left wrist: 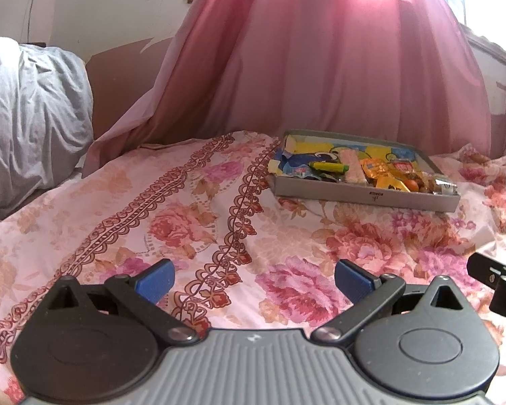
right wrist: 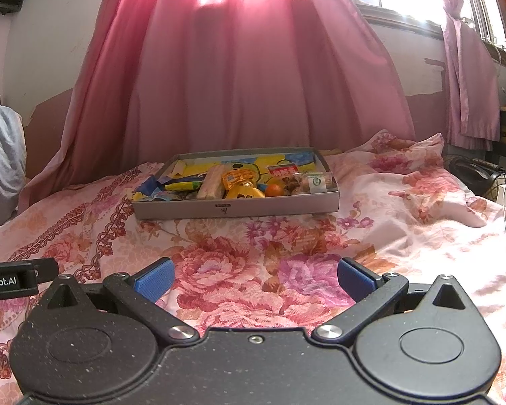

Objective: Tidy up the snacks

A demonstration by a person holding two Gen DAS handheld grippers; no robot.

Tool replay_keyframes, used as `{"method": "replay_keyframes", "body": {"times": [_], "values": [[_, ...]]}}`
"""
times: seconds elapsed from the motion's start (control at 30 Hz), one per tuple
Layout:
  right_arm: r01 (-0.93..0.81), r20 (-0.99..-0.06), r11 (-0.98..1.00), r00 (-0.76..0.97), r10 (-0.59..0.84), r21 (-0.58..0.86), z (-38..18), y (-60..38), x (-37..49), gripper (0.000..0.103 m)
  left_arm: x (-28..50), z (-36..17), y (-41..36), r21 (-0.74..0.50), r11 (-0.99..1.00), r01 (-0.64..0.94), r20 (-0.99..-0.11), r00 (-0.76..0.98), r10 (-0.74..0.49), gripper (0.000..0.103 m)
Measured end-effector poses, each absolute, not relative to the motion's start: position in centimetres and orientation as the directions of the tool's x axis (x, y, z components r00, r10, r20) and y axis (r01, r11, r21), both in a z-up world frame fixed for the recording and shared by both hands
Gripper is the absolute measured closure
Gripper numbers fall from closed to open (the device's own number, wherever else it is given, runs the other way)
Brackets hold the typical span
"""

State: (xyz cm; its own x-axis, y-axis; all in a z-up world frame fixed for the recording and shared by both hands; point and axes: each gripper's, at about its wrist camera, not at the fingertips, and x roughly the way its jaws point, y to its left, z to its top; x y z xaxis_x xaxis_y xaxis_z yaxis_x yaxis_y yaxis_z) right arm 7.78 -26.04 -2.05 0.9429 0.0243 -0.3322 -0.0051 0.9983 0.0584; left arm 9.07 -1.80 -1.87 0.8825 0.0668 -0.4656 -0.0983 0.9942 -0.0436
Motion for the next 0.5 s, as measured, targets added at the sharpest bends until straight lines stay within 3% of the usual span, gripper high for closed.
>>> {"method": "replay_keyframes", "body": {"times": [0.5], "values": [[-0.007, -0.334, 0.998, 0.942, 0.026, 0.057, -2.12, -25.86, 7.82, 0.001, 8.93, -1.98, -2.0, -0.039, 0.997, -0.059, -0.467, 0.884, 0.034, 0.0]]}}
